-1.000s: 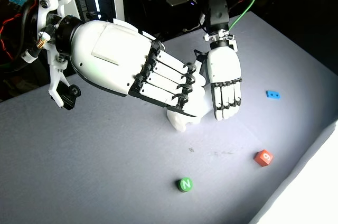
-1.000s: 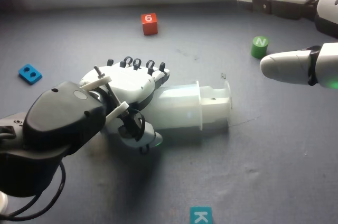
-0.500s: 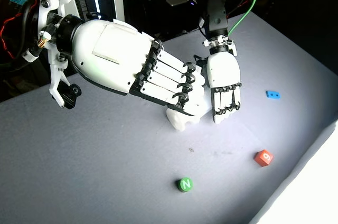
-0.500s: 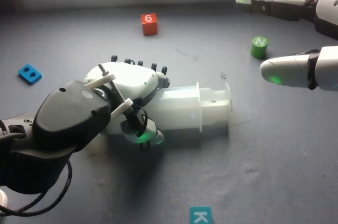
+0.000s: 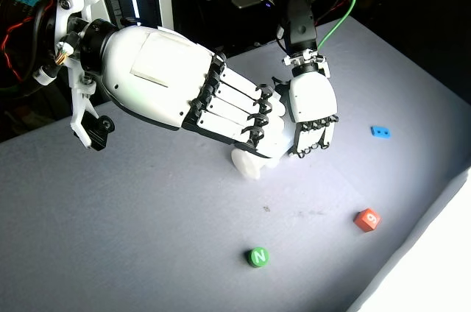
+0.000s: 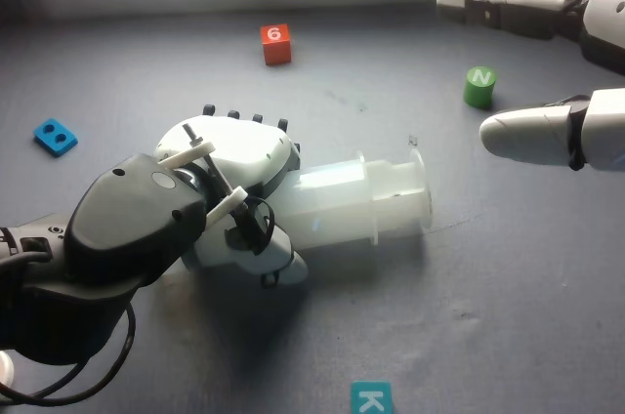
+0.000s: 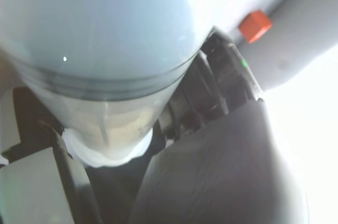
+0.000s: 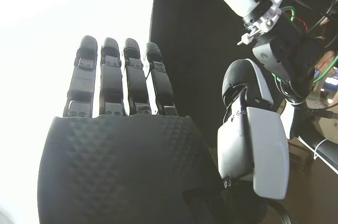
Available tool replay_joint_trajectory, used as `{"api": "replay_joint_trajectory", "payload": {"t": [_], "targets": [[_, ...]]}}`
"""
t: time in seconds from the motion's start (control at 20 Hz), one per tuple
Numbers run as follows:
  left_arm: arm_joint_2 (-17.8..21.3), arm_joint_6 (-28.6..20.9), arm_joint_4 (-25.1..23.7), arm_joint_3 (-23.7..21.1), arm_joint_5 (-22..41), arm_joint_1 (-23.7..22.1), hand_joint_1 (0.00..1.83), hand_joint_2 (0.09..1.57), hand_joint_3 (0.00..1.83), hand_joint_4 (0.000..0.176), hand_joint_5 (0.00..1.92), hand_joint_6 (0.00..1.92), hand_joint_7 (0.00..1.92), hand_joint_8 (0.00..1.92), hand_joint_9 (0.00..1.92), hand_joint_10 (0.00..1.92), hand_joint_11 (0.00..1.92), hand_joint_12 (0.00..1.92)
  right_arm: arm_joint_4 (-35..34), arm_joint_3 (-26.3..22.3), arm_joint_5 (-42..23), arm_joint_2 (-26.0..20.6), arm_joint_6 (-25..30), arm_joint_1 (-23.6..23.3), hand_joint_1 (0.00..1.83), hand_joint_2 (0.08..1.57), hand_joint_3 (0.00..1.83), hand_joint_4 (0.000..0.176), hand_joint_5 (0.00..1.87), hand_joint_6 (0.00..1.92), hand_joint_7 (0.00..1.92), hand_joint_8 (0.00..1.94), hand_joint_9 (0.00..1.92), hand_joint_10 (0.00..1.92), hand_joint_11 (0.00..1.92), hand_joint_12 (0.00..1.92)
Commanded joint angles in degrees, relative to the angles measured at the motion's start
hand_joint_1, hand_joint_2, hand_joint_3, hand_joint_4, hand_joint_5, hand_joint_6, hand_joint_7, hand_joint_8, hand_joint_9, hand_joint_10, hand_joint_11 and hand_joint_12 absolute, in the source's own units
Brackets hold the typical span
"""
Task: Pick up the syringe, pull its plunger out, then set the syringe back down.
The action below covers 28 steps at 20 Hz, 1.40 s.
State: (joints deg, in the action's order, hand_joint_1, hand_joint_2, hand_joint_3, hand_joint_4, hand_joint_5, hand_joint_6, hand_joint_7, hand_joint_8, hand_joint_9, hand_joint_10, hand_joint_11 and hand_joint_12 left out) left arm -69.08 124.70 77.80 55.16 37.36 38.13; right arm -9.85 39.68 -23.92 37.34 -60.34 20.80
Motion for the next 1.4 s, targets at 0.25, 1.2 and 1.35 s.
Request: {"api": "replay_joint_trajectory", "payload": {"t": [0.25,1.2,1.35], "targets": [[0.8,1.0,-1.3,-0.4,0.7,-2.8,1.23,1.15,0.0,0.0,0.94,0.89,0.93,1.27,0.81,0.96,0.49,1.33,0.1,0.0,-6.3,-0.3,0.0,-1.4,0.12,1.2,0.0,0.0,0.17,0.01,0.15,0.0,0.11,0.0,0.0,0.22],[8.6,24.9,17.3,-6.1,-2.2,-23.2,1.2,1.18,0.0,0.0,0.9,1.02,0.84,1.33,0.77,0.88,0.45,1.26,0.1,5.4,10.6,1.4,22.4,-9.8,1.01,1.06,0.01,0.0,0.02,0.0,0.02,0.0,0.05,0.01,0.0,0.37],[8.8,26.4,18.8,-6.7,-1.8,-24.5,1.2,1.18,0.0,0.0,0.89,1.04,0.85,1.32,0.76,0.89,0.43,1.29,0.1,5.4,11.8,1.7,23.9,-10.7,1.03,1.05,0.0,0.0,0.04,0.01,0.05,0.01,0.07,0.01,0.0,0.46]]}}
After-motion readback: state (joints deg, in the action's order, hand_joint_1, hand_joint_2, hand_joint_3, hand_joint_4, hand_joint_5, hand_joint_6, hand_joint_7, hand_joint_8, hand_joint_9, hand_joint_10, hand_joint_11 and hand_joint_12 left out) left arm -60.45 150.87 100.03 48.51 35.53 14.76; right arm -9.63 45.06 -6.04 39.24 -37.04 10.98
